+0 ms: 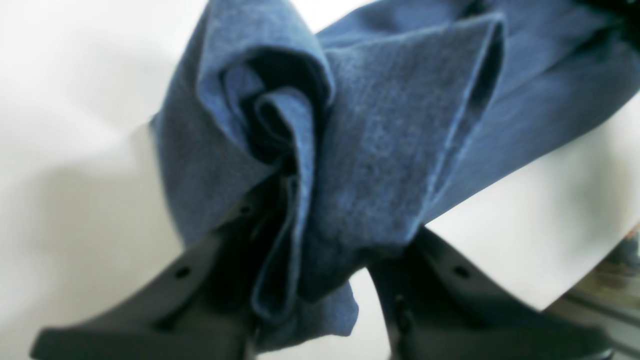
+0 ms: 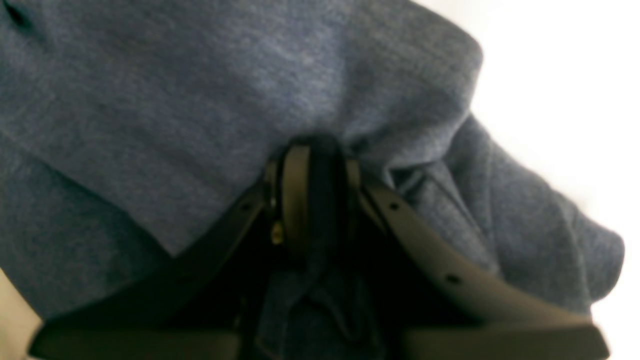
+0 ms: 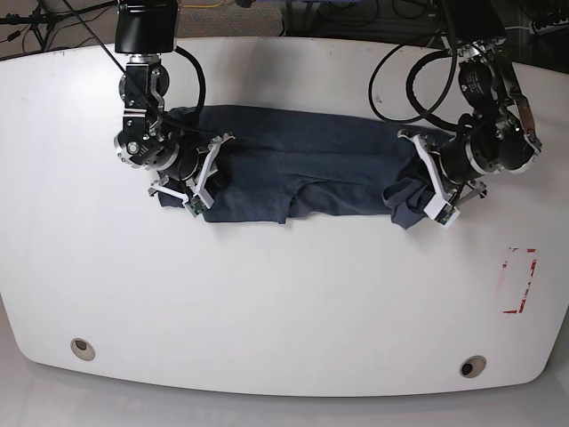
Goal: Fold the T-shirt properly
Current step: 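Carry the strip end with the left gripper toward the right gripper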
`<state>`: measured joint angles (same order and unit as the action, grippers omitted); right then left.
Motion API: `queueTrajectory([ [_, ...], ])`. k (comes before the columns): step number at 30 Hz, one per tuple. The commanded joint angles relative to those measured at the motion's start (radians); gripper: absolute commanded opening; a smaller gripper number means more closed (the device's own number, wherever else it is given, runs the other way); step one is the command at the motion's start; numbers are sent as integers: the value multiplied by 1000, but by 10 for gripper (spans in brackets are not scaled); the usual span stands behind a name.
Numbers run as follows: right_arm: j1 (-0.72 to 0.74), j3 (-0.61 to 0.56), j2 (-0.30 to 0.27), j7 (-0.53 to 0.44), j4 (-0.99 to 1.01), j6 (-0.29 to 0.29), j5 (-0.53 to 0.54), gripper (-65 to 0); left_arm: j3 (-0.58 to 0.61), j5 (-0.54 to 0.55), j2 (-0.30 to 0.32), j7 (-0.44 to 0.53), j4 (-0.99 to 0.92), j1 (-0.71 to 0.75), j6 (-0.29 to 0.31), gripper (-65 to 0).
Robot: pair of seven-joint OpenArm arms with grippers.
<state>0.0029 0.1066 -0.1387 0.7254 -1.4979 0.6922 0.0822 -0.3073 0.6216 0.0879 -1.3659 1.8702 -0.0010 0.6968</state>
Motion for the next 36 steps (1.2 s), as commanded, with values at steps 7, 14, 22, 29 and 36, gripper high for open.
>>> queueTrajectory([
  [7, 6, -2, -3, 6, -2, 6, -12, -556, 13, 16, -79, 19, 15, -34, 1, -601],
  [14, 4, -2, -3, 6, -2, 6, -11, -556, 73, 16, -86, 19, 13, -34, 1, -601],
  [22, 4, -3, -3, 6, -2, 6, -11, -556, 87, 16, -95, 24, 13, -34, 1, -600],
  [29, 4, -3, -3, 6, -4, 6, -11, -556, 87, 16, -127, 24, 13, -35, 1, -481],
  [36, 4, -3, -3, 6, -4, 6, -11, -556, 87, 19, -204, 18, 15, -43, -4, -269],
])
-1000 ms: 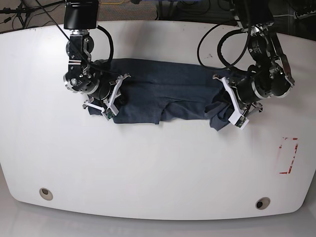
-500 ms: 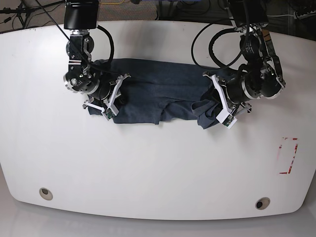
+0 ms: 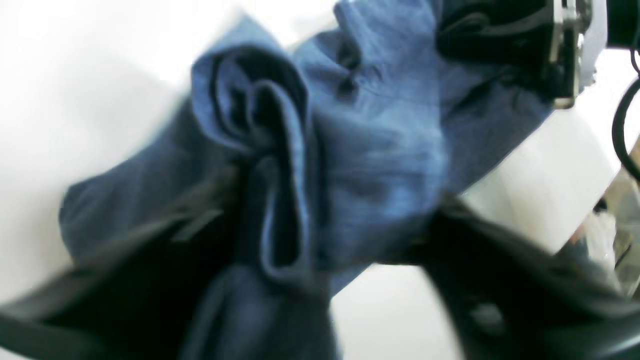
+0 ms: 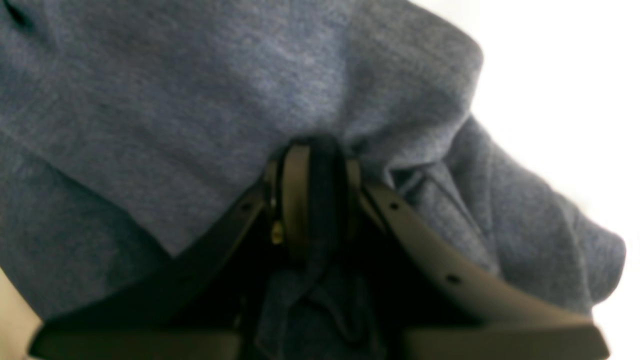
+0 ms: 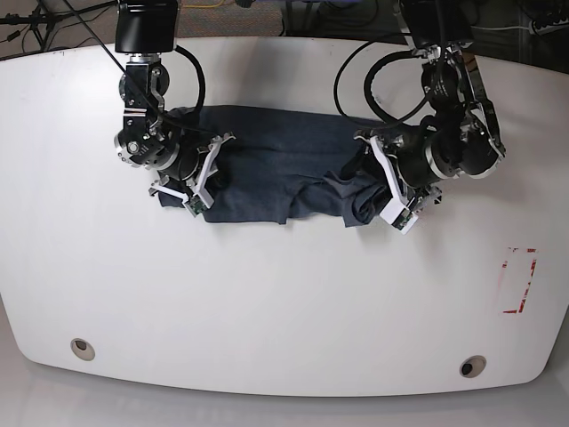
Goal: Fold the T-shirt properly
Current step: 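Carry the strip end with the left gripper toward the right gripper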
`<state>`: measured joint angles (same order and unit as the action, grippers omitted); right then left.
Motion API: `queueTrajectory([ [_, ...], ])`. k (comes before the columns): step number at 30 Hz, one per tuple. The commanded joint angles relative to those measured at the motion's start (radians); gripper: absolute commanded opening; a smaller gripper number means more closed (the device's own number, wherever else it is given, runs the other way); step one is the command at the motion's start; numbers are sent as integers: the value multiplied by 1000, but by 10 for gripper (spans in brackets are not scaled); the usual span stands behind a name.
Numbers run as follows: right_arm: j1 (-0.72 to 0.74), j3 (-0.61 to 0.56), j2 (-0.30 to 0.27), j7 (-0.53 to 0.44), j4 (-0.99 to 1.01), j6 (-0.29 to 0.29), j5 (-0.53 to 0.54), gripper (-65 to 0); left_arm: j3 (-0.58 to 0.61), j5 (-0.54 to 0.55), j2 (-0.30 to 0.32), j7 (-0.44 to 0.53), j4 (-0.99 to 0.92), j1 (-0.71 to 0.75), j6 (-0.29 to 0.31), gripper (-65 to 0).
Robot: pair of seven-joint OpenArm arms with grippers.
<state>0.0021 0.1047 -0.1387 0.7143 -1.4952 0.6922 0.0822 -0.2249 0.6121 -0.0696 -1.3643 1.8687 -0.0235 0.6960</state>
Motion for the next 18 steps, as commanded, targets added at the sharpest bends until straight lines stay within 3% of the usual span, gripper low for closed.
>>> queueTrajectory([
  [1, 5, -1, -3, 17, -6, 6, -11, -556, 5, 30, -54, 16, 16, -20, -3, -268],
  [6, 5, -1, -3, 17, -6, 6, -11, -556, 28, 39, -87, -32, 24, -42, -2, -269],
  [11, 6, -1, -2, 17, -6, 6, -11, -556, 25, 205, -86, -32, 22, -77, 0, -269],
  [18, 5, -1, -2, 17, -8, 6, -11, -556, -55, 332, 21, -32, 16, -100, -8, -269],
])
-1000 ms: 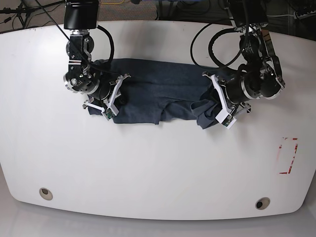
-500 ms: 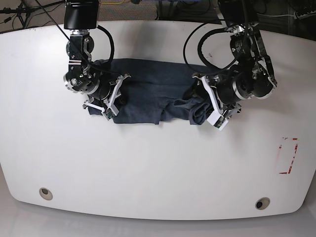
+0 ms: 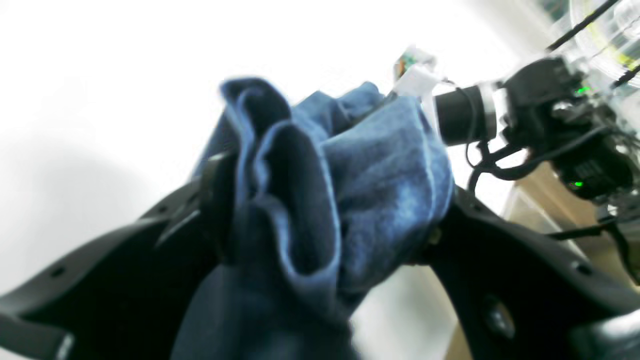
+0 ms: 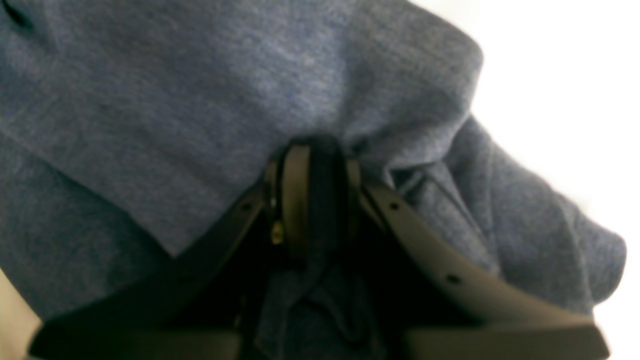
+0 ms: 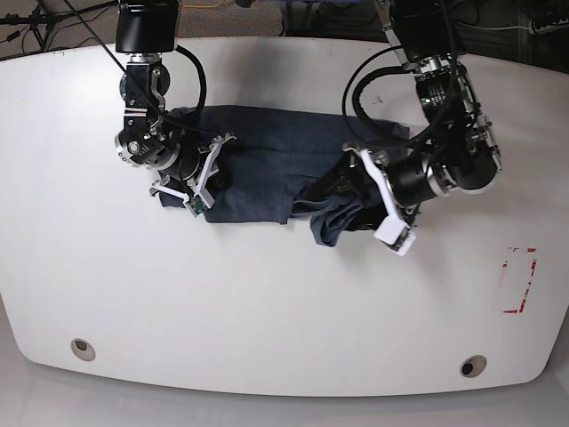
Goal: Fold the T-shirt properly
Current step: 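Carry the strip end with the left gripper toward the right gripper, then lay the folded end onto the shirt with the left gripper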
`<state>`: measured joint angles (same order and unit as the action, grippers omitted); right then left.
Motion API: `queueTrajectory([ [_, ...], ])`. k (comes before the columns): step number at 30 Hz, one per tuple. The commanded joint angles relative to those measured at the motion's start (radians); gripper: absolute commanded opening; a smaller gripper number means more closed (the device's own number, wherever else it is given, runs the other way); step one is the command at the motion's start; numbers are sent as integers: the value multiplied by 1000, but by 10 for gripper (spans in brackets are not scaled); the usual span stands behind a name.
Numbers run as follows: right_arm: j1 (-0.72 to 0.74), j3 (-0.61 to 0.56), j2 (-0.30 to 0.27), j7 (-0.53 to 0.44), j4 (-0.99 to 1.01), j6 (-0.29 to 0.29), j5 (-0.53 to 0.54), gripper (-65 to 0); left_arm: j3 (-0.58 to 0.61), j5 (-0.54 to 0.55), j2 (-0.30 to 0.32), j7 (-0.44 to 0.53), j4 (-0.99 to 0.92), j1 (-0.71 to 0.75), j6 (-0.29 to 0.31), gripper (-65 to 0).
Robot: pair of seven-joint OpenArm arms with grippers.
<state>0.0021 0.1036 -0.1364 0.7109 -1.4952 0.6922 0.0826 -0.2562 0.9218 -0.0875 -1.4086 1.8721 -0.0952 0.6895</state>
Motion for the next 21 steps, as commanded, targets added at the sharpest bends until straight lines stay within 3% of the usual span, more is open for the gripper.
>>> queueTrajectory([
  [1, 5, 0, -4, 20, -8, 6, -11, -556, -28, 23, 47, 13, 13, -33, -1, -269],
  [7, 5, 0, -4, 20, -6, 6, -11, -556, -32, 26, 75, 13, 14, -38, -1, -269],
  [21, 5, -2, 28, 20, -6, 6, -19, -556, 27, 29, 47, 12, 16, -76, -1, -267],
])
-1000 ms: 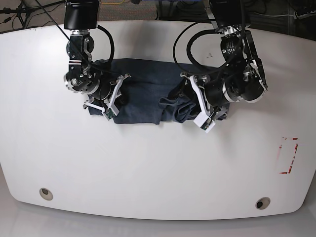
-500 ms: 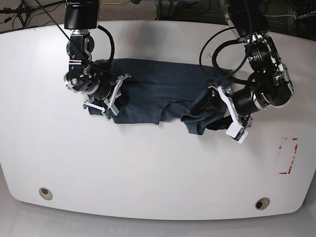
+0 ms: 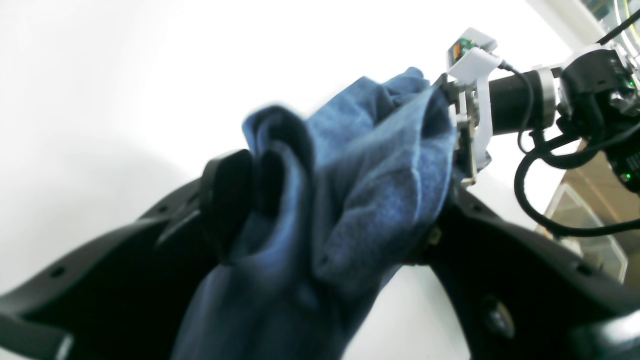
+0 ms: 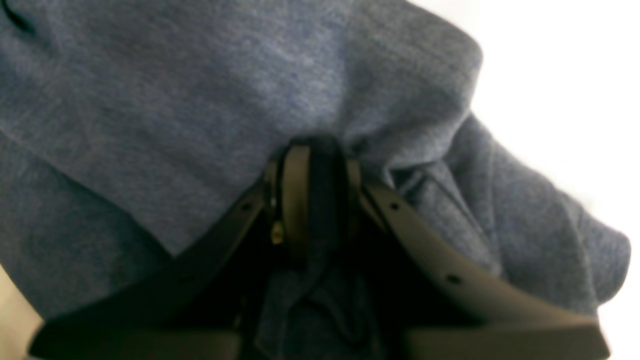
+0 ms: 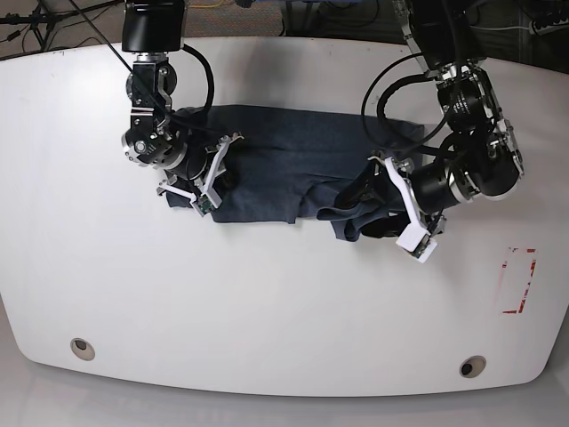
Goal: Fold the T-shirt properly
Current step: 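Lay the folded end onto the shirt with the left gripper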
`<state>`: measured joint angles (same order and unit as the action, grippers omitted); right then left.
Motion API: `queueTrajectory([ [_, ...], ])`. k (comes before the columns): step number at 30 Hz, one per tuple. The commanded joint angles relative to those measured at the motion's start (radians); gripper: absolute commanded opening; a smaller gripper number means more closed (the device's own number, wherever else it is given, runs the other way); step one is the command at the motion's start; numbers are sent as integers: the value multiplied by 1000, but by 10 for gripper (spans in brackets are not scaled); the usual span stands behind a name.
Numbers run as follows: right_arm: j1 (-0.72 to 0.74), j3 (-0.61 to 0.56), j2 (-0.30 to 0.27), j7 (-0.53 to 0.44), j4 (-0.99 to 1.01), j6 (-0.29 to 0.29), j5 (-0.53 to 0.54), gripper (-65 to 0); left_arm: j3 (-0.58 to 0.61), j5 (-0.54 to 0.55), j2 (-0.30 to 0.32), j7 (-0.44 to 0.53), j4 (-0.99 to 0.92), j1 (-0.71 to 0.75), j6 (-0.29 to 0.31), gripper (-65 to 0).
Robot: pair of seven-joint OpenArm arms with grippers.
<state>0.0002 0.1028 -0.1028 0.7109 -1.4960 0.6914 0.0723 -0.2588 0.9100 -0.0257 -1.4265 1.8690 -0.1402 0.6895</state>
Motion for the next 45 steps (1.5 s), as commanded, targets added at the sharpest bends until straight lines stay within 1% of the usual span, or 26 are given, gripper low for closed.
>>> queueTrajectory([
  [1, 7, -1, -5, 20, -5, 7, -9, -556, 39, 41, -16, 30, 19, -32, -1, -267],
  [6, 7, -1, -2, 20, -5, 7, -9, -556, 62, 27, -43, 31, 17, -35, -3, -267],
  [9, 7, -1, -2, 20, -5, 7, -4, -556, 60, -4, -41, 31, 19, -32, -26, -267],
  [12, 7, -1, -4, 20, -5, 7, -7, -556, 60, -27, -12, 31, 19, -31, -54, -267],
  [14, 7, -1, -4, 20, -7, 7, -9, -556, 59, -35, 19, 33, 17, -31, -77, -267],
  [18, 5, -1, -4, 20, -7, 7, -7, -556, 59, -32, 68, 31, 17, -32, -104, -267],
  [22, -4, -1, -4, 20, -7, 7, -4, -556, 68, -38, 112, 30, 13, -37, -106, -267],
  [27, -9, -1, -4, 20, -7, 7, -2, -556, 66, -39, 122, 30, -52, -46, -107, -267],
  [29, -9, -1, -4, 20, -7, 7, -2, -556, 66, -53, 123, 30, -107, -69, -150, -267],
  [30, -9, -1, -4, 20, -7, 7, -2, -556, 66, -55, 125, 30, -134, -75, -181, -267],
  [31, -10, -1, -4, 20, -7, 7, -2, -556, 66, -58, 126, 30, -179, -85, -230, -267],
  [32, -10, -1, -4, 20, -7, 7, -2, -556, 66, -59, 126, 30, -193, -86, -244, -267],
  [33, -10, -1, -4, 20, -7, 7, -2, -556, 68, -59, 126, 30, -234, -91, -279, -267],
  [34, -10, -1, -4, 20, -7, 7, -2, -556, 68, -53, 126, 30, -260, -97, -291, -267],
  [35, -10, -1, -4, 20, -7, 7, -2, -556, 68, -42, 126, 30, -282, -105, -291, -267],
  [38, -12, -1, -4, 19, -7, 7, -2, -556, 86, 10, 129, 30, -360, -126, -274, -267],
  [40, -12, -1, -4, 19, -7, 7, -2, -556, 115, 56, 145, 30, -406, -141, -271, -267],
  [43, -13, -1, -4, 19, -7, 7, -4, -556, 187, 162, 185, 30, -454, -161, -268, -267],
  [44, -13, -1, -4, 19, -7, 7, -2, -556, 224, 222, 203, 30, -474, -172, -268, -267],
  [45, -13, -1, -4, 19, -7, 7, -2, -556, 235, 240, 208, 30, -480, -175, -268, -267],
])
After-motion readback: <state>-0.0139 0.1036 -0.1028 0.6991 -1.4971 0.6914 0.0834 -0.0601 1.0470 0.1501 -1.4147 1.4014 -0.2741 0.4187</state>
